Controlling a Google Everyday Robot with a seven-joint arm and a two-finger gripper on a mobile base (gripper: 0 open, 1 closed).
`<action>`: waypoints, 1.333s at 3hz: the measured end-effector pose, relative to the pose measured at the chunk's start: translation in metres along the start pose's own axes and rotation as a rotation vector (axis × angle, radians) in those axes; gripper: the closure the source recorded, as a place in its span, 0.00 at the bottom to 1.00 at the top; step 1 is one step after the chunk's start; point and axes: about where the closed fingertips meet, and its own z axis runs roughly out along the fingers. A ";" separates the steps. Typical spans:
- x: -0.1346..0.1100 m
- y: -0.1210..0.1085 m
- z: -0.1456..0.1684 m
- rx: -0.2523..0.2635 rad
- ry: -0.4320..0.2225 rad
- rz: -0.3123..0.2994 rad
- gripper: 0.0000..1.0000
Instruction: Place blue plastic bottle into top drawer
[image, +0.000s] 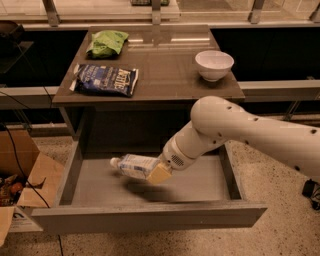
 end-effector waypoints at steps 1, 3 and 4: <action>0.014 -0.014 0.024 0.038 0.043 0.081 0.84; 0.020 -0.022 0.036 0.058 0.041 0.147 0.30; 0.020 -0.022 0.036 0.058 0.041 0.147 0.07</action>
Offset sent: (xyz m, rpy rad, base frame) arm 0.0218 -0.0074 -0.0598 -0.0588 0.0729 -0.2199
